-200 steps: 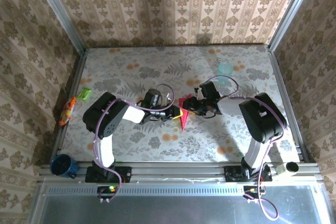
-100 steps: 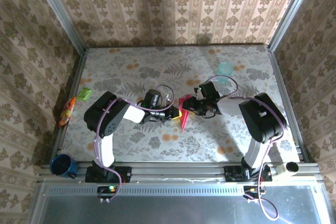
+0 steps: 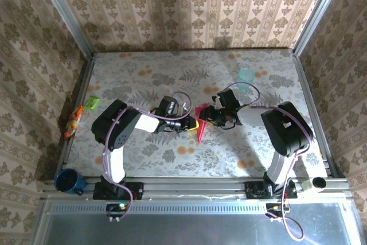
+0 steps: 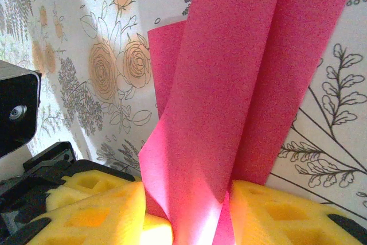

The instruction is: Fold a paper plane with a square sheet of paper (fold left side to right side)

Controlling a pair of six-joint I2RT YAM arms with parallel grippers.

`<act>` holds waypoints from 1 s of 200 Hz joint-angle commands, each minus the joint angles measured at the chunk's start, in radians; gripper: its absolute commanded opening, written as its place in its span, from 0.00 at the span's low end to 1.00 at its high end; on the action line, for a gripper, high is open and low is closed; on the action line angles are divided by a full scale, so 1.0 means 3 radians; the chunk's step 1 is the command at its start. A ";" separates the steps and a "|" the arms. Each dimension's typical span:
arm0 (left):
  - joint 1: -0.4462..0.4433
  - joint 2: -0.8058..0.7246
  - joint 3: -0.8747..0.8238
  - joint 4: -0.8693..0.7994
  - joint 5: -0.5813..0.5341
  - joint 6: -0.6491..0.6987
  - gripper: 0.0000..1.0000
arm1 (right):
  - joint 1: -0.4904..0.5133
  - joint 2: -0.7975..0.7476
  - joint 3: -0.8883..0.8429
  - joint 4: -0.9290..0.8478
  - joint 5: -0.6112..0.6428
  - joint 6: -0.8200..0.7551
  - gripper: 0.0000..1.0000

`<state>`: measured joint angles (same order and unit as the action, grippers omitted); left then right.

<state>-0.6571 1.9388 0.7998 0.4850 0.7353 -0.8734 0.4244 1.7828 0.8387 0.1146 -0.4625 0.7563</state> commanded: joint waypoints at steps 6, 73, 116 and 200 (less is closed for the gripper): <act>-0.0073 0.0149 0.0068 -0.0497 -0.0401 0.0195 0.00 | 0.0008 -0.0039 -0.0084 -0.0057 0.0038 0.0036 0.44; -0.0124 0.0216 0.0152 -0.0689 -0.0554 0.0176 0.00 | -0.0029 -0.0104 -0.0105 -0.0106 0.0054 0.0077 0.43; -0.0151 0.0294 0.0210 -0.0748 -0.0598 0.0169 0.00 | -0.0058 -0.0152 -0.0144 -0.0097 0.0028 0.0087 0.44; -0.0185 0.0081 0.0100 -0.0226 -0.0531 0.0194 0.00 | -0.0065 0.0059 -0.0104 0.0046 -0.0099 0.0092 0.43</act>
<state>-0.6777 1.9350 0.8551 0.3683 0.6899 -0.8589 0.4084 1.7630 0.8066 0.1268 -0.4698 0.7818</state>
